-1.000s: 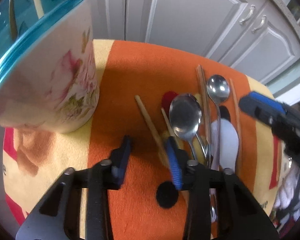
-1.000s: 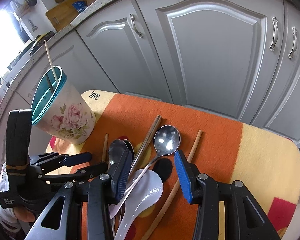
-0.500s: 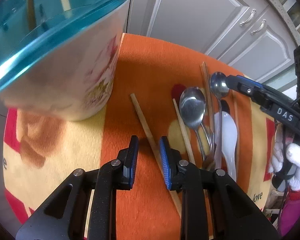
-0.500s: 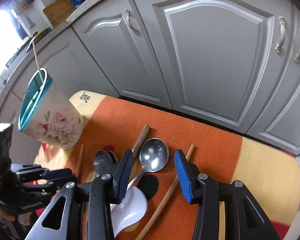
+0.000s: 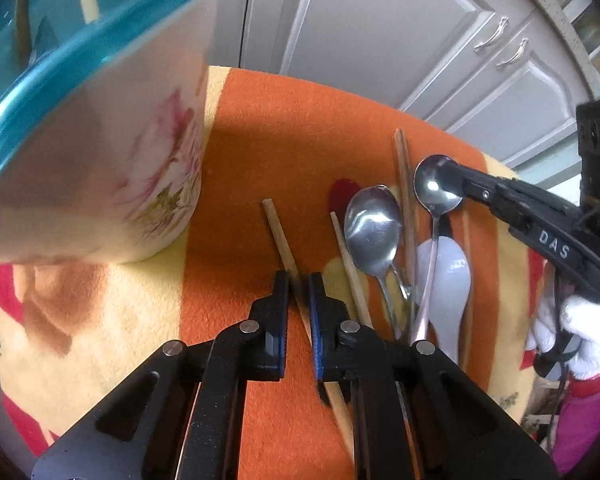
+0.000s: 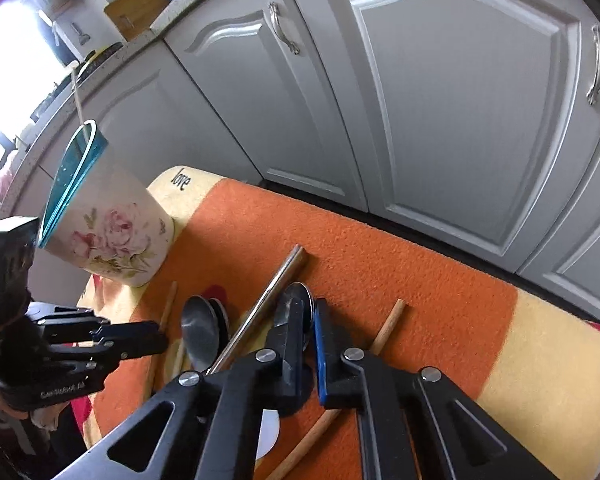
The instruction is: Organize utensils
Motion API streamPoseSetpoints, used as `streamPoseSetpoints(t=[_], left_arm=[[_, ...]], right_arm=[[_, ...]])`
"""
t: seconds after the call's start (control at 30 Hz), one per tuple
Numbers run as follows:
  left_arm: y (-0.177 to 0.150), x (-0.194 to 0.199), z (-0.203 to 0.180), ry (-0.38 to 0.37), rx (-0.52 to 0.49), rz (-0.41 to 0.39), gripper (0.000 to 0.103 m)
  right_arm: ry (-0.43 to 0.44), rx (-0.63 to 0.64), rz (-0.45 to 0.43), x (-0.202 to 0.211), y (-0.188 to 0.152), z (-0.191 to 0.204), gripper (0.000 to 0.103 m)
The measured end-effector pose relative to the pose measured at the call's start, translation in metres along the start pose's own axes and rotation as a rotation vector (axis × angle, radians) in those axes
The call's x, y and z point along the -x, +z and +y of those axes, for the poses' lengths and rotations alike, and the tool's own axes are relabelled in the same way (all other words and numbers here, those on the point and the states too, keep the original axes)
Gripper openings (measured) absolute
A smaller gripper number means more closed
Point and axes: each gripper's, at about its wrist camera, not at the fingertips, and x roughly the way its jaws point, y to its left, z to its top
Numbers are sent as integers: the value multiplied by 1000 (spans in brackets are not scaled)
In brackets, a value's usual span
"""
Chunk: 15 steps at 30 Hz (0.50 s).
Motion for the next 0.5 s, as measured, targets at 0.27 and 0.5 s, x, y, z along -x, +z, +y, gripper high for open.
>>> streamPoseSetpoints(t=[0.27,0.5], left_arm=[[-13,49,-2,-61,-42,-91,6],[-26,101,-1,-103,-76,-177,5]], right_arm=[[-15,40,-102,58,-12,29,3],[-56,78,-163,100,-20,56,3]])
